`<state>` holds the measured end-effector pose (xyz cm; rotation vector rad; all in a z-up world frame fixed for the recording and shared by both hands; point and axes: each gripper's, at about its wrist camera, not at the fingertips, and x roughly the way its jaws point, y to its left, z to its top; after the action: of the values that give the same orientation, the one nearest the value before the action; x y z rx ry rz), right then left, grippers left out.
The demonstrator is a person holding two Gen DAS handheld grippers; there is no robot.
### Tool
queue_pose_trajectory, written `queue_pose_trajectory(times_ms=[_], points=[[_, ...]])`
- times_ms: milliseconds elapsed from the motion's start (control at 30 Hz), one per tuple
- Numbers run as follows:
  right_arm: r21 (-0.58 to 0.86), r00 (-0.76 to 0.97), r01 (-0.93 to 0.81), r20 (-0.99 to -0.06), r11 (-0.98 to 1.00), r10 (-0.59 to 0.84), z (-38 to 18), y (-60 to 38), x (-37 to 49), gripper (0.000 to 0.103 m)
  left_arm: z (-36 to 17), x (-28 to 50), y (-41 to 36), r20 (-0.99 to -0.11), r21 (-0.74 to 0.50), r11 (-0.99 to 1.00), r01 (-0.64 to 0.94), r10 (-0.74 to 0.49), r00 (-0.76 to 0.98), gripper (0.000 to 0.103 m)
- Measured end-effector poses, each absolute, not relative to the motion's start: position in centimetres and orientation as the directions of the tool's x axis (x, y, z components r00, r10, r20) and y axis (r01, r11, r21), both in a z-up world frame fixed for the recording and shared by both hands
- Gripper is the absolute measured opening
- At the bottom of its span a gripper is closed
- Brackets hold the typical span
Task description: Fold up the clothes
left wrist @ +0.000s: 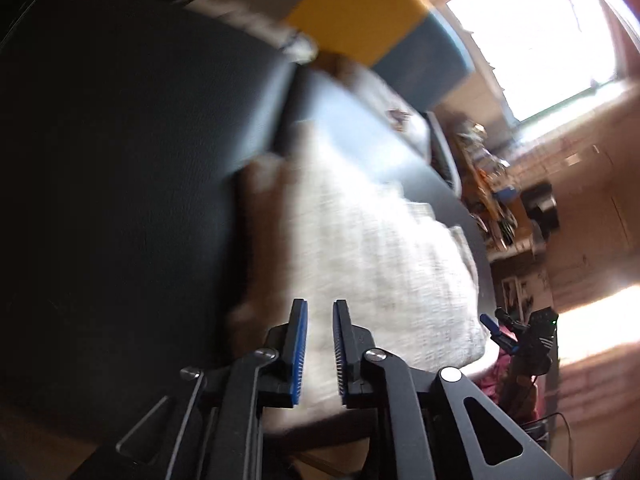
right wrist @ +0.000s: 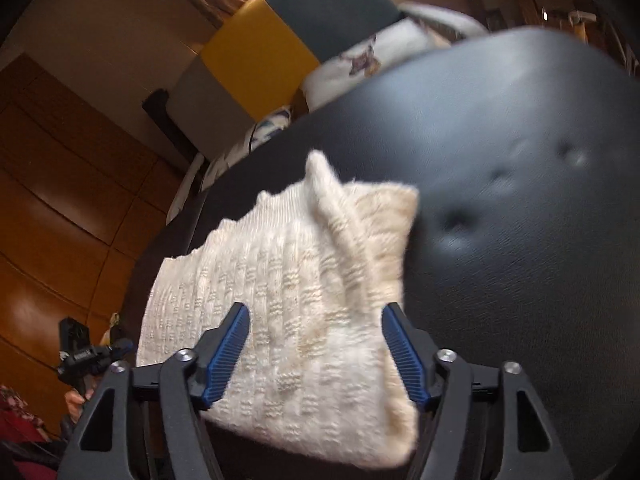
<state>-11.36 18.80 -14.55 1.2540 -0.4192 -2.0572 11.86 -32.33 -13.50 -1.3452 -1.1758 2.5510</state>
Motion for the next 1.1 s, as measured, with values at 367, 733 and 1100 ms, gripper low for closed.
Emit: queue_pose_trajectory(times_ms=[367,733,1100], points=[[0.65,-0.107,0.43,-0.652,-0.626,-0.75,-18.2,20.5,-7.4,0.075,-13.0,-0.3,-15.0,-0.729,-0.525,-0.845,-0.101,0.507,-0.46,0.024],[0.656,0.165,0.587,-0.671,-0.474,-0.723,-19.7,16.1,-7.9,0.037,-14.8,-4.1,-11.4,-0.783,-0.442,-0.88,-0.176,0.474,-0.403,0.026],[0.552,0.22,0.647,-0.795,-0.526,-0.564,-20.5,16.2,-5.6,0.005,-17.2,-3.9,-14.6,-0.729,-0.577,-0.81,-0.103,0.568,-0.382,0.018]])
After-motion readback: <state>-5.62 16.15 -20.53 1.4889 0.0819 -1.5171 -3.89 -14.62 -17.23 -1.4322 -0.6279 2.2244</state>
